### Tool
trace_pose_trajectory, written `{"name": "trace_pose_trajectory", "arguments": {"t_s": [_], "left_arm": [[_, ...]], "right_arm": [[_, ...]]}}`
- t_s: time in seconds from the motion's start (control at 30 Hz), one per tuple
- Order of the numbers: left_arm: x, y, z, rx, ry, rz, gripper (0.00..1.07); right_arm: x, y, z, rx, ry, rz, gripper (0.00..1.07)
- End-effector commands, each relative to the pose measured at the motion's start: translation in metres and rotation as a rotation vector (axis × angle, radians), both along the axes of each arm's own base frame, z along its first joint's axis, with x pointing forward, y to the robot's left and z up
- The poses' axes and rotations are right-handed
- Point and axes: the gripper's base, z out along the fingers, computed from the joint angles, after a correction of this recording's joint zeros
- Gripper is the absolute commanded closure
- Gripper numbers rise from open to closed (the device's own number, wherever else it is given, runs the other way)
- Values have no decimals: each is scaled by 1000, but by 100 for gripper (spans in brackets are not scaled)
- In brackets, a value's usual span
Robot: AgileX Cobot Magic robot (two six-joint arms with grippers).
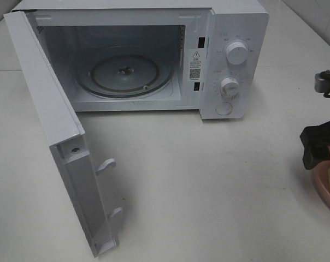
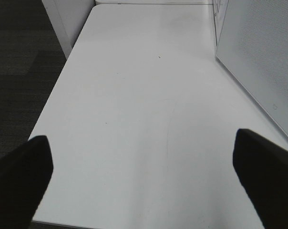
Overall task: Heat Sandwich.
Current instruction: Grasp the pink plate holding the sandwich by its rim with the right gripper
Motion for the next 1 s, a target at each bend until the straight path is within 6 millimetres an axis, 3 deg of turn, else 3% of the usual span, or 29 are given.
{"name": "trace_pose_trajectory", "arguments": {"t_s": [0.03,0.53,1.0], "left_arm": [[-4,0,0,5,-37,3,9],[-4,0,0,5,-37,3,9],[-4,0,0,5,-37,3,9]], "right_arm": [[5,-3,-9,-19,15,-23,15],[15,0,-48,11,102,-45,20],[17,3,-65,36,149,-55,24]]}}
